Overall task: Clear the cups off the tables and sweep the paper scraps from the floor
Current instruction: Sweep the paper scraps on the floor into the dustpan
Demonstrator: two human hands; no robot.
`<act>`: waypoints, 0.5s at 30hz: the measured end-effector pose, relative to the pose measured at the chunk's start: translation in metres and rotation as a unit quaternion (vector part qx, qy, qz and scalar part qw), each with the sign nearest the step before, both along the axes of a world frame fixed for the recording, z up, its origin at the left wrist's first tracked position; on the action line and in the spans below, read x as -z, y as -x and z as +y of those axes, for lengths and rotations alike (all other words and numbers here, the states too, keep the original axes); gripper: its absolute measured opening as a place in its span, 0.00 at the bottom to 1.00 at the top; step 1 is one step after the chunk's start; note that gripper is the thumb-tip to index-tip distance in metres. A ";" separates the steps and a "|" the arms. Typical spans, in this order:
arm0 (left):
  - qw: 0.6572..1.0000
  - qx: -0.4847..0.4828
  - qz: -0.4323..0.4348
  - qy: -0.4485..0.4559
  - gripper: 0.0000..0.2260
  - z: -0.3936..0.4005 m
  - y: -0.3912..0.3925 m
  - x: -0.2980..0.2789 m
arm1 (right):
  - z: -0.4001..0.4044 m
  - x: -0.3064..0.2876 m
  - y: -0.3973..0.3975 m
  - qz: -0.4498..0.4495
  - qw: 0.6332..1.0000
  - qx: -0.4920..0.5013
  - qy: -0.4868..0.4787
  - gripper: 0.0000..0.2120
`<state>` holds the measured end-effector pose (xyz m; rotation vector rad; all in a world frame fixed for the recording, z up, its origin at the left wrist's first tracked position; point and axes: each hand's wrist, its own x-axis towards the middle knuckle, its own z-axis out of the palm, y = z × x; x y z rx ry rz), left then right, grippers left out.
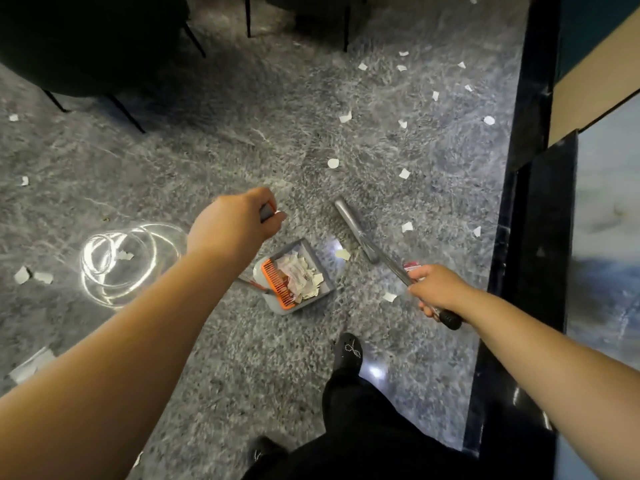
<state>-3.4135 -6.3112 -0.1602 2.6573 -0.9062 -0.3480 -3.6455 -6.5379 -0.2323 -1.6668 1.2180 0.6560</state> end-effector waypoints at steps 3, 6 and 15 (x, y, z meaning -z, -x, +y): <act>1.000 -0.002 -0.008 -0.013 0.11 -0.031 -0.013 0.006 | -0.025 0.009 -0.021 0.023 0.998 -0.066 -0.007 0.14; 1.000 -0.018 -0.015 -0.008 0.11 -0.040 -0.023 0.008 | -0.025 0.013 -0.038 0.030 0.992 -0.115 -0.032 0.13; 0.999 -0.029 -0.041 -0.016 0.10 -0.040 -0.032 0.013 | -0.020 -0.008 -0.038 0.014 0.989 -0.086 -0.116 0.19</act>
